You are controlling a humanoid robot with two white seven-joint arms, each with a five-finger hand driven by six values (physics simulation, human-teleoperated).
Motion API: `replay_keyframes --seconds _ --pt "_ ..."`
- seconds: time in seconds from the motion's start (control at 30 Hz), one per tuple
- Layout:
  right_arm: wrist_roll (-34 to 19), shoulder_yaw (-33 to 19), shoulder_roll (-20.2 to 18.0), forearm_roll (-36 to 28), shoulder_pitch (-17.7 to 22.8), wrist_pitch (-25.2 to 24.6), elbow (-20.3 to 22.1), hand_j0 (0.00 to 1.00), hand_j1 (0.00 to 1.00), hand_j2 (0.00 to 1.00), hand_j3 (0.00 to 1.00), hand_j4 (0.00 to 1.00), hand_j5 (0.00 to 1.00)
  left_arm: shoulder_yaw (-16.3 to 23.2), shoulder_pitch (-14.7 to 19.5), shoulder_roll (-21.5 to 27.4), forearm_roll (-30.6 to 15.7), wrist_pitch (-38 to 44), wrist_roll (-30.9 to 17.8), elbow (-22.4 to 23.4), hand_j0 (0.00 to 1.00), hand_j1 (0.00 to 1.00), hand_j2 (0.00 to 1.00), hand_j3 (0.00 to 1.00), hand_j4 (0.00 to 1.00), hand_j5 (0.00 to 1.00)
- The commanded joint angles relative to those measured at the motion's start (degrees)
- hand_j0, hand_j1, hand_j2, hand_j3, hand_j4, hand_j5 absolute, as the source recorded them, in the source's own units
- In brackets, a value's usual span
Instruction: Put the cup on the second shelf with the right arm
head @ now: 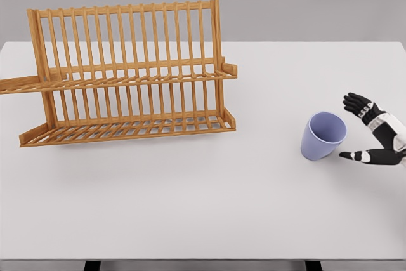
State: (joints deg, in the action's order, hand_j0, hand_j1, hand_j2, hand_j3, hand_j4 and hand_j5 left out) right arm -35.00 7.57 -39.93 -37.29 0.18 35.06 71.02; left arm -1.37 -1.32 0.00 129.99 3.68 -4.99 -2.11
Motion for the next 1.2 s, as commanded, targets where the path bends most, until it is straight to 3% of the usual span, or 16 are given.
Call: replay_keyframes --seconds 0.0,1.17 --pt "0.0 0.07 0.82 -0.42 0.0 -0.06 -0.01 1.0 1.0 1.0 1.0 1.0 1.0 -0.03 0.0 0.0 0.01 0.01 -0.02 0.0 1.0 1.0 1.0 1.0 1.0 1.0" --pt "0.0 3.68 2.31 -0.24 0.17 -0.06 0.26 1.0 1.0 1.0 1.0 1.0 1.0 -0.03 0.0 0.0 0.01 0.01 -0.02 0.0 1.0 1.0 1.0 1.0 1.0 1.0"
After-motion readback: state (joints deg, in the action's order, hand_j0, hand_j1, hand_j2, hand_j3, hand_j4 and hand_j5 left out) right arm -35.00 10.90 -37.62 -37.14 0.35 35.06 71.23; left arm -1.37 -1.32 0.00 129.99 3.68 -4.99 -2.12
